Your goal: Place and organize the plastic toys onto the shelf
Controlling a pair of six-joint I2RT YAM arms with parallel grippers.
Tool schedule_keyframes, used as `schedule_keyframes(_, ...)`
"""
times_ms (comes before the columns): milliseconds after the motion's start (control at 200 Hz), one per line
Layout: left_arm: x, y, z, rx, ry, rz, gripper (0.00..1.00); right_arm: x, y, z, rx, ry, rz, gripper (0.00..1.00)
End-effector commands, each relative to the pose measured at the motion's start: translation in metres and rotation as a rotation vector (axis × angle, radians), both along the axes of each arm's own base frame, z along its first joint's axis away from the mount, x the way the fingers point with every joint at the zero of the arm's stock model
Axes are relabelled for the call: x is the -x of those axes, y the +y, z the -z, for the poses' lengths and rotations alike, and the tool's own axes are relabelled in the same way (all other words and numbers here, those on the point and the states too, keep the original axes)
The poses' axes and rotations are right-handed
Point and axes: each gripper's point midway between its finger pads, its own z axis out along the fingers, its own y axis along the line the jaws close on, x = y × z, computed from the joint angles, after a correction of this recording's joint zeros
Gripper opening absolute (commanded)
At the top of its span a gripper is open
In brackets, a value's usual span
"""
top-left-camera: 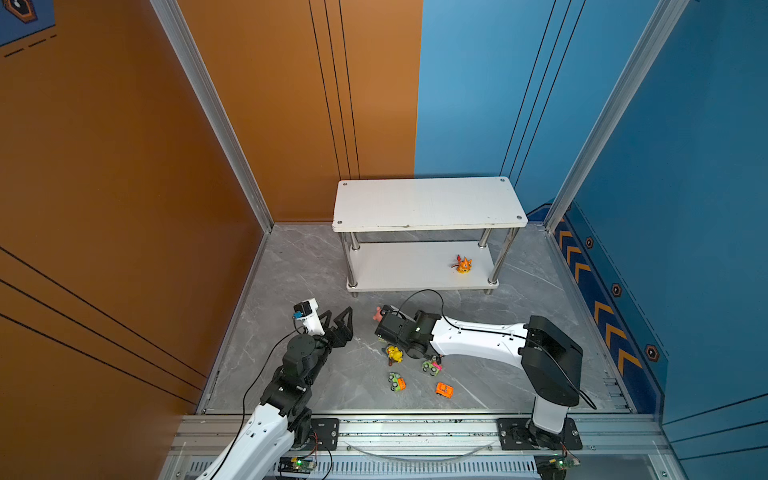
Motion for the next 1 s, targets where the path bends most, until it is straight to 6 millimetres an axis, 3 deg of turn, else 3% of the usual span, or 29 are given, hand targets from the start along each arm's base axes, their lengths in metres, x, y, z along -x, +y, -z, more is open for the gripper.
schedule_keyframes(0,-0.002,0.002,-0.002,-0.023,-0.023,-0.017,0.80,0.012,-0.015,0.005,0.056,0.026,0.121,0.55)
schedule_keyframes(115,-0.004,0.003,-0.001,-0.031,-0.020,-0.024,0.80,0.024,-0.002,0.023,0.066,0.070,0.123,0.53)
schedule_keyframes(325,-0.004,0.003,0.002,-0.046,-0.010,-0.023,0.80,0.032,-0.006,0.044,0.053,0.178,0.206,0.59)
schedule_keyframes(456,-0.005,0.005,0.004,-0.054,-0.006,-0.032,0.81,0.026,-0.011,0.049,0.055,0.181,0.231,0.57)
schedule_keyframes(646,-0.004,0.006,0.006,-0.060,-0.003,-0.038,0.81,0.011,-0.014,0.057,0.022,0.213,0.260,0.41)
schedule_keyframes(916,-0.004,0.009,0.004,-0.062,-0.010,-0.052,0.81,-0.001,-0.018,0.063,0.026,0.205,0.255,0.31)
schedule_keyframes(996,-0.004,0.007,0.005,-0.062,-0.007,-0.039,0.81,-0.005,-0.017,0.063,0.001,0.210,0.249,0.37)
